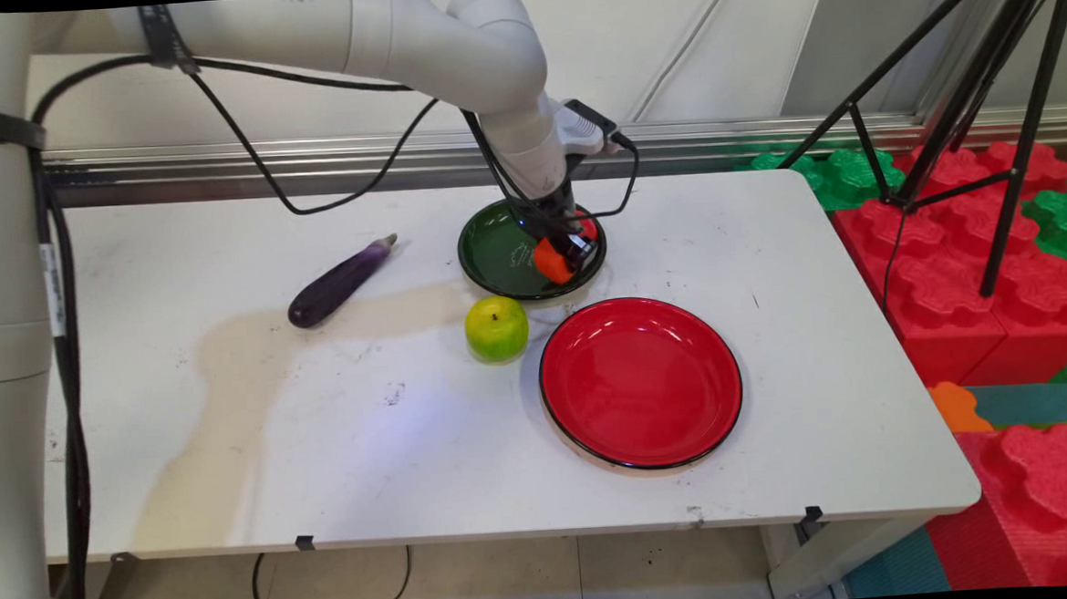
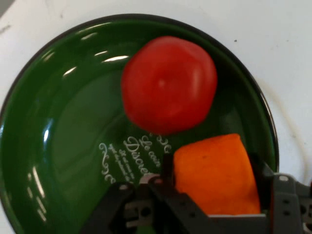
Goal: Place the picked object on the red plate
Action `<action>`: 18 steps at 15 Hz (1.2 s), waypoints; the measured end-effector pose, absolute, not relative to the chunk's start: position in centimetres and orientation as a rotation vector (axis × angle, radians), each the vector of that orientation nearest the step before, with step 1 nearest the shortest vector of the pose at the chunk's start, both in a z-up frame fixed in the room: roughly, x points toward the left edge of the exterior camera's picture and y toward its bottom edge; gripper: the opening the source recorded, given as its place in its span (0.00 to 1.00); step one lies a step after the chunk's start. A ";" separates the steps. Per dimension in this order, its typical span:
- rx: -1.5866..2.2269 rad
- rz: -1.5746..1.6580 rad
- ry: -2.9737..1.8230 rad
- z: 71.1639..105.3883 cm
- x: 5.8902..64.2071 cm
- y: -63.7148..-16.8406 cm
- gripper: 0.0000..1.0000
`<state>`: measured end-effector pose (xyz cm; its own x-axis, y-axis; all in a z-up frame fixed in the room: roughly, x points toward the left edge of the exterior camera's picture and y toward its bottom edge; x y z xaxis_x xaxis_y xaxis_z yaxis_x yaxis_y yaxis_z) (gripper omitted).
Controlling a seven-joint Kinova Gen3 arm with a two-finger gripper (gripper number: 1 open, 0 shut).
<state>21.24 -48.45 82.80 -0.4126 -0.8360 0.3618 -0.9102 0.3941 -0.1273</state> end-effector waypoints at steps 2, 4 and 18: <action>1.541 0.476 -2.402 84.3 21.2 -47.8 0.00; 1.523 0.513 -2.391 86.2 21.2 -47.2 0.00; 0.764 0.668 -2.557 99.8 19.0 -38.4 0.00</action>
